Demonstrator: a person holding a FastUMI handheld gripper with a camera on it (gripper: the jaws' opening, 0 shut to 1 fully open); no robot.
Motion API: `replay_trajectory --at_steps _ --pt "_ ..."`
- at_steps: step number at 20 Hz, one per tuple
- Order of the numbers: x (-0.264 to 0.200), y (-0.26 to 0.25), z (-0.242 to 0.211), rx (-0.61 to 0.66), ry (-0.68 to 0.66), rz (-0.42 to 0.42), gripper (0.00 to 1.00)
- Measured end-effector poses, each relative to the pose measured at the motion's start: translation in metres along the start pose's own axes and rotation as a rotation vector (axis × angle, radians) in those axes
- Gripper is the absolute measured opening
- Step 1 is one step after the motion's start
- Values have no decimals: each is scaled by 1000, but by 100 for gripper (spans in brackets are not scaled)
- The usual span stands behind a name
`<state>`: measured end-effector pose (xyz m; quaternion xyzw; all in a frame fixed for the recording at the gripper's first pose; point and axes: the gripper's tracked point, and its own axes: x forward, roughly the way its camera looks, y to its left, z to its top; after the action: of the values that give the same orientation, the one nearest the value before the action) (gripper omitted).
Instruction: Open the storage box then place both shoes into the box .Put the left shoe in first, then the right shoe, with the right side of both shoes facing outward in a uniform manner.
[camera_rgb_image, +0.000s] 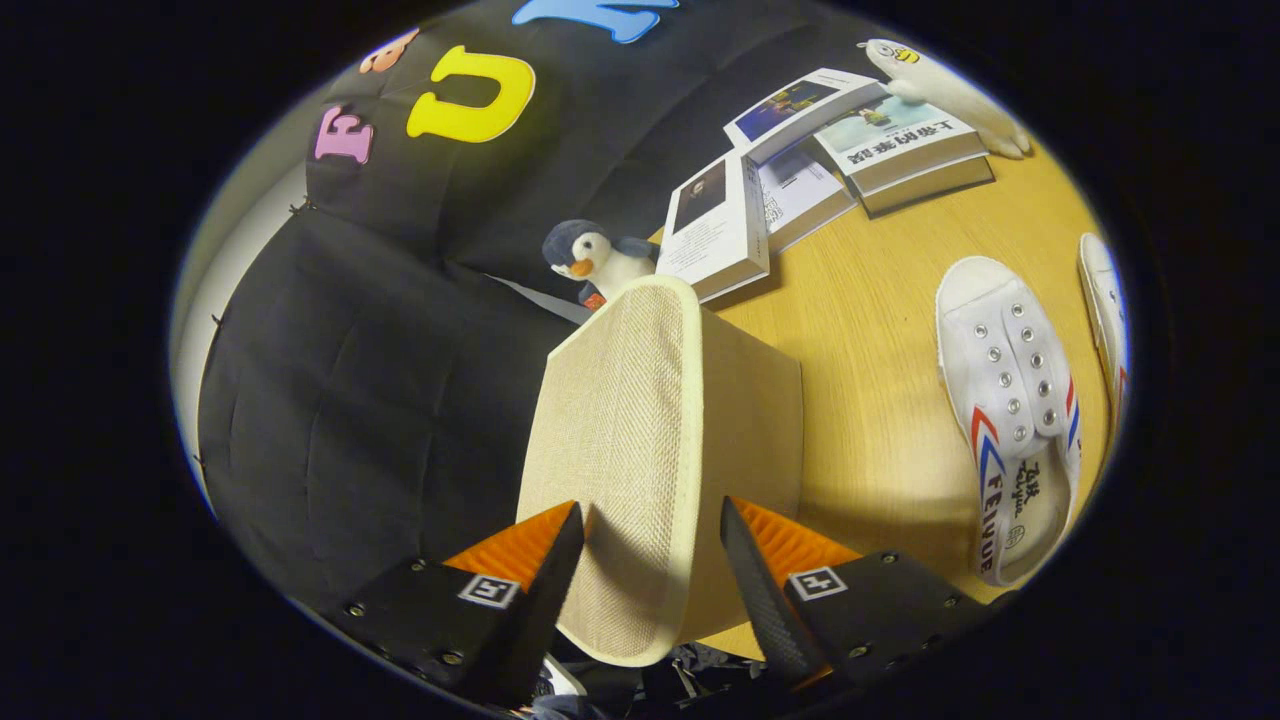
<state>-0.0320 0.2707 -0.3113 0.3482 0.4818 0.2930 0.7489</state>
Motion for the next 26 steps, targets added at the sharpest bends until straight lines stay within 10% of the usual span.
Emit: replay_trajectory --at_steps 5,6,8,26 --pt "-20 12 10 -14 7 32 63" --pt "-14 8 9 -3 -2 13 35" --pt "-17 20 11 53 8 54 18" --pt "-7 198 36 -160 7 298 18"
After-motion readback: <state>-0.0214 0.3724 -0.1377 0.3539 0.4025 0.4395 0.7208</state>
